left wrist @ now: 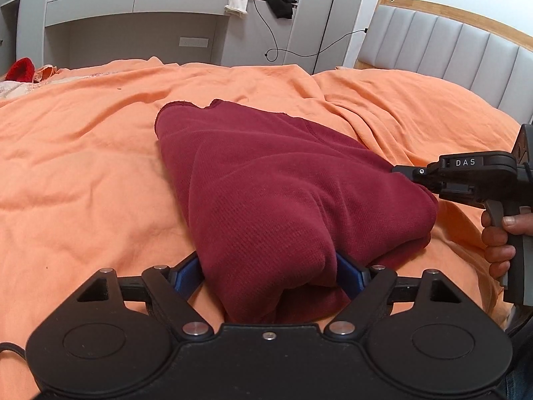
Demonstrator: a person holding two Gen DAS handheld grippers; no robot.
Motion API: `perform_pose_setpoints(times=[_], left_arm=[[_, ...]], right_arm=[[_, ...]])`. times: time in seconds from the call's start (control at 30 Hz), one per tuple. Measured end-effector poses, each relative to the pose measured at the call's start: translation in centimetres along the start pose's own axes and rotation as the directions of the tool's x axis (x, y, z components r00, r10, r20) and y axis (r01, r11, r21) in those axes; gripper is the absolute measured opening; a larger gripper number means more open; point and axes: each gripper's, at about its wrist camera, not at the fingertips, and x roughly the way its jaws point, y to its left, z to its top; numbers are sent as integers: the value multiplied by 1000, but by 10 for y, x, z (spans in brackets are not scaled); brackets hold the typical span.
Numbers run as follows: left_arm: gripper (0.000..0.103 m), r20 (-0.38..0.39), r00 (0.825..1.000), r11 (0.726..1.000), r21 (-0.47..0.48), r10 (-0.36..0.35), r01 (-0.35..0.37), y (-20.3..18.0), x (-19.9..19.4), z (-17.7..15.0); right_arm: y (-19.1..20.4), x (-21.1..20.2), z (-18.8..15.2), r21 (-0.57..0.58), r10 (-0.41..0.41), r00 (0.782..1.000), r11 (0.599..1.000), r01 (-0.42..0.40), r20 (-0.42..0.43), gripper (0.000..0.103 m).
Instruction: Fold small clothes
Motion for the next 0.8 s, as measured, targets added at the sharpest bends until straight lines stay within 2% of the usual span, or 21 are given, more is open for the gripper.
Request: perform_pose_setpoints(times=[0.07,0.2,0.27,0.33,0.47,0.53,0.63,0.7,0.77,0.8], left_arm=[[84,1,1000,1000,2,1,-1,0,0,-1],[84,3,1000,1000,2,2,-2,0,0,0],[84,6,1000,1000,4,5,-5,-1,1,-1],[84,7,1000,1000,5,7,-7,-1,1,-1],[84,8,1000,1000,6,7,-7,-2,1,-2],[84,8,1000,1000,6,6,-6,-1,0,-2],[84,12,1000,1000,2,0,0,-1,-2,-1],[85,17,1000,1000,-6,-7,8,1,-5,1],[91,32,999,1000,-14,-15,15,3,-10,1],[97,47,999,1000,-15,-15,16,4,-13,2]], right_arm=[[2,-4,1,-9,-15,1000,1000,15,13,11],[16,-14,2,-96,-51,998,994,54,31,60],[24,-18,2,-157,-53,998,986,58,37,66],[29,-20,1,-178,-22,999,984,27,28,80],[36,-15,-3,-206,24,999,978,-29,-23,89],[41,-10,-7,-241,4,998,970,-17,-55,94],[42,3,-17,-298,-75,991,954,39,-110,96],[40,6,-21,-306,-84,989,951,43,-122,96],[40,4,-21,-312,-87,988,949,43,-127,96],[41,3,-21,-316,-90,988,948,45,-128,97]])
